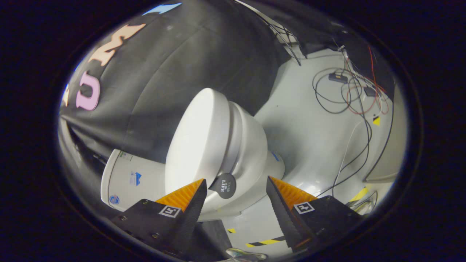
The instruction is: Open the toilet lid.
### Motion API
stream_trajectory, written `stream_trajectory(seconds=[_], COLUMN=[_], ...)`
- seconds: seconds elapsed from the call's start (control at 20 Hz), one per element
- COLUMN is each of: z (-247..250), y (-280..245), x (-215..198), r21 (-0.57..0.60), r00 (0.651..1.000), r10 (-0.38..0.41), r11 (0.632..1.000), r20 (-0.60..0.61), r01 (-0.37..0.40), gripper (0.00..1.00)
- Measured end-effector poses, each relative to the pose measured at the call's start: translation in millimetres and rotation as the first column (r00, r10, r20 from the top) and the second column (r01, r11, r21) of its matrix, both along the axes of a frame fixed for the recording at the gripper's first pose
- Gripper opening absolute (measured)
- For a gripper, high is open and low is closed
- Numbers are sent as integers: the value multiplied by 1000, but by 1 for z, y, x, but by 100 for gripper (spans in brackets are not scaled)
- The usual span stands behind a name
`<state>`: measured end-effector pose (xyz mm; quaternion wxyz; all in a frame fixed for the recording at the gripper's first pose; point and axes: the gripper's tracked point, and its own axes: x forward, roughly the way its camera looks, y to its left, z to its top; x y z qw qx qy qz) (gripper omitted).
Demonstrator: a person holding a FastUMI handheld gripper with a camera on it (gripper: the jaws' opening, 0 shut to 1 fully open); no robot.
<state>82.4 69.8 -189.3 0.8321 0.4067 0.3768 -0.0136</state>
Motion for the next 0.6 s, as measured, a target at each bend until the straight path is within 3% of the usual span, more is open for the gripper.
stream_trajectory(seconds=[0.05, 0.15, 0.4, 0.6], z=[-2, -3, 14, 12], y=[4, 12, 55, 62], x=[1, 4, 20, 24], r21=[41, 93, 281, 239], r00=[1000, 1000, 1000, 1000], r10=[-5, -12, 15, 28], r11=[999, 996, 960, 971], r20=[-15, -23, 7, 4], r01=[6, 14, -16, -28], gripper=[97, 77, 77, 77])
